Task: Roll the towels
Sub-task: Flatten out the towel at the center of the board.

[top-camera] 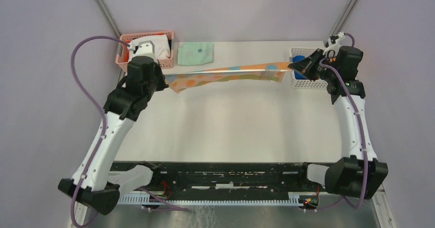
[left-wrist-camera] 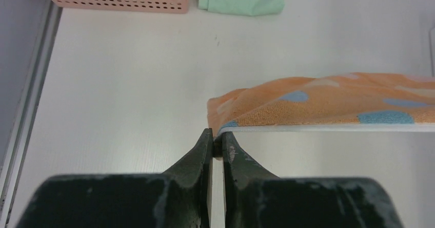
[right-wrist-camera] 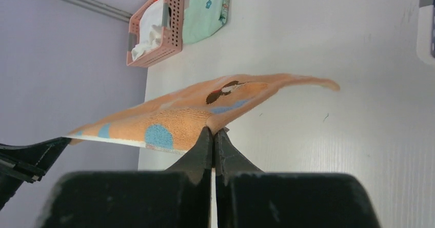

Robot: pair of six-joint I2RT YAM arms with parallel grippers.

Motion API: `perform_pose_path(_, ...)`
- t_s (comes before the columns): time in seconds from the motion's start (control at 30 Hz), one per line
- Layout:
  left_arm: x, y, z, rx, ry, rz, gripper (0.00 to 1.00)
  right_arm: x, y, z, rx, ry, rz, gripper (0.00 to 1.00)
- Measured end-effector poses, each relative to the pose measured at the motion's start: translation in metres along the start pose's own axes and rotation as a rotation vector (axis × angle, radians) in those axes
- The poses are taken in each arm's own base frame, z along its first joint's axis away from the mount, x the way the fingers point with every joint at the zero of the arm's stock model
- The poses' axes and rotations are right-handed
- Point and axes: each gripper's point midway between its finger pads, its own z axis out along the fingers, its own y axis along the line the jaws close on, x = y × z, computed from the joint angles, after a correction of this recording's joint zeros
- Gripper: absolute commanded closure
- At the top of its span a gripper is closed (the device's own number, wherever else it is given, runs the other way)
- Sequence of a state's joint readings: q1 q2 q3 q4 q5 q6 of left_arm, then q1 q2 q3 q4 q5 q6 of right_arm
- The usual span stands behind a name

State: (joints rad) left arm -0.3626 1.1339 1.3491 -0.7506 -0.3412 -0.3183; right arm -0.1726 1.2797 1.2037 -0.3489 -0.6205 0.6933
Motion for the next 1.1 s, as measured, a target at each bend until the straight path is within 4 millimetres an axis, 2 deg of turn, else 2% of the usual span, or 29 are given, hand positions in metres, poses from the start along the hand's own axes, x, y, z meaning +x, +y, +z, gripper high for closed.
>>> perform_pose_path(0.2, -0.017, 0.019, -0.071, 0.056, -0.139, -0.046, 0.97, 0.027, 0.040, -0.059, -0.066, 0.000, -0.094, 0.98)
perform_pose_path(0.3, -0.008, 0.026, -0.089, 0.077, -0.160, -0.054, 0.97, 0.043, 0.047, -0.075, -0.083, 0.015, -0.103, 0.98)
perform_pose_path(0.37, 0.003, 0.029, -0.090, 0.081, -0.147, -0.051, 0.97, 0.052, 0.043, -0.078, -0.076, 0.038, -0.087, 0.98)
perform_pose_path(0.43, 0.017, 0.029, -0.078, 0.066, -0.100, -0.035, 0.97, 0.055, 0.035, -0.072, -0.057, 0.056, -0.067, 0.97)
perform_pose_path(0.53, 0.048, 0.025, -0.041, 0.023, 0.030, 0.010, 0.97, 0.060, 0.006, -0.048, 0.005, 0.110, -0.007, 0.96)
perform_pose_path(0.63, 0.084, 0.018, 0.010, -0.030, 0.187, 0.064, 0.97, 0.065, -0.038, -0.009, 0.087, 0.183, 0.069, 0.95)
perform_pose_path(0.73, 0.122, 0.011, 0.060, -0.073, 0.334, 0.115, 0.97, 0.081, -0.095, 0.034, 0.188, 0.271, 0.145, 0.94)
perform_pose_path(0.83, 0.145, 0.007, 0.094, -0.104, 0.426, 0.145, 0.97, 0.099, -0.139, 0.062, 0.263, 0.343, 0.193, 0.94)
perform_pose_path(0.93, 0.145, -0.003, 0.129, -0.119, 0.452, 0.159, 0.97, 0.102, -0.164, 0.083, 0.295, 0.371, 0.200, 0.94)
perform_pose_path(1.0, 0.134, -0.011, 0.152, -0.122, 0.434, 0.164, 0.97, 0.093, -0.169, 0.094, 0.293, 0.360, 0.179, 0.93)
perform_pose_path(1.1, 0.126, -0.016, 0.168, -0.120, 0.408, 0.172, 0.97, 0.074, -0.167, 0.105, 0.278, 0.329, 0.126, 0.92)
